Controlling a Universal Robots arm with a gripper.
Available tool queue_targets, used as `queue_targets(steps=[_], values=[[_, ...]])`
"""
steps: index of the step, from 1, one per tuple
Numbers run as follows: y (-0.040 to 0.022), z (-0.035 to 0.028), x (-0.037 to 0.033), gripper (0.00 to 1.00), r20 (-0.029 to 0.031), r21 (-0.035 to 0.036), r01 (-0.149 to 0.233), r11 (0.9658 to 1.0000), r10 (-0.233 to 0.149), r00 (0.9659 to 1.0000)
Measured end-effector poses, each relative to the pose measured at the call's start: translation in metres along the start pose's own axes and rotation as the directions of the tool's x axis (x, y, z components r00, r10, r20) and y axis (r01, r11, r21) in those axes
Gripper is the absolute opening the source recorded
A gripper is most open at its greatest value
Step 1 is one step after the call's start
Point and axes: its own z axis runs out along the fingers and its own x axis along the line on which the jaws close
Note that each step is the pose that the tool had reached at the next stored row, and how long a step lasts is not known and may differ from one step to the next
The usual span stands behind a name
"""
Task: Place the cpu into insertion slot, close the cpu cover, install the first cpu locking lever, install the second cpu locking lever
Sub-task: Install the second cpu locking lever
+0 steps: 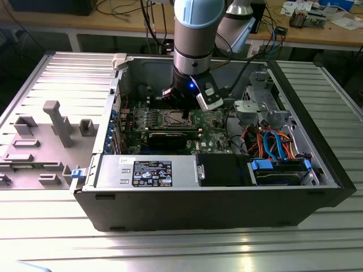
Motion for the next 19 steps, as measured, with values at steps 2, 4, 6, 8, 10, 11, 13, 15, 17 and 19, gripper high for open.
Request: queue_targets(steps=[2, 4, 6, 8, 10, 11, 13, 15, 17, 19], values=[[0.0000, 0.0000, 0.0000, 0.11, 0.0000, -0.0002, 0.000, 1.0000, 0.000, 1.0000], [0.0000, 0.0000, 0.0000, 0.11, 0.0000, -0.0003, 0.000, 1.0000, 0.000, 1.0000], [0.0000, 0.0000, 0.0000, 0.11, 0.0000, -0.0003, 0.000, 1.0000, 0.000, 1.0000], [0.0000, 0.0000, 0.0000, 0.11, 0.0000, -0.0004, 0.000, 1.0000, 0.000, 1.0000], [-0.0001, 0.0000, -0.0003, 0.11, -0.0031, -0.0005, 0.000, 1.0000, 0.000, 1.0000], [-0.0002, 0.0000, -0.0002, 0.11, -0.0087, -0.0011, -0.001, 1.0000, 0.001, 1.0000], [-0.0003, 0.0000, -0.0002, 0.11, -0.0258, -0.0065, -0.004, 1.0000, 0.004, 0.9997], [-0.0010, -0.0002, 0.0000, 0.11, -0.0412, -0.0155, -0.006, 0.9999, 0.005, 0.9991], [-0.0046, -0.0007, 0.0008, 0.11, -0.0425, -0.0275, -0.007, 0.9996, 0.005, 0.9991], [-0.0129, -0.0021, 0.0010, 0.11, -0.0430, -0.0318, -0.007, 0.9995, 0.005, 0.9991]])
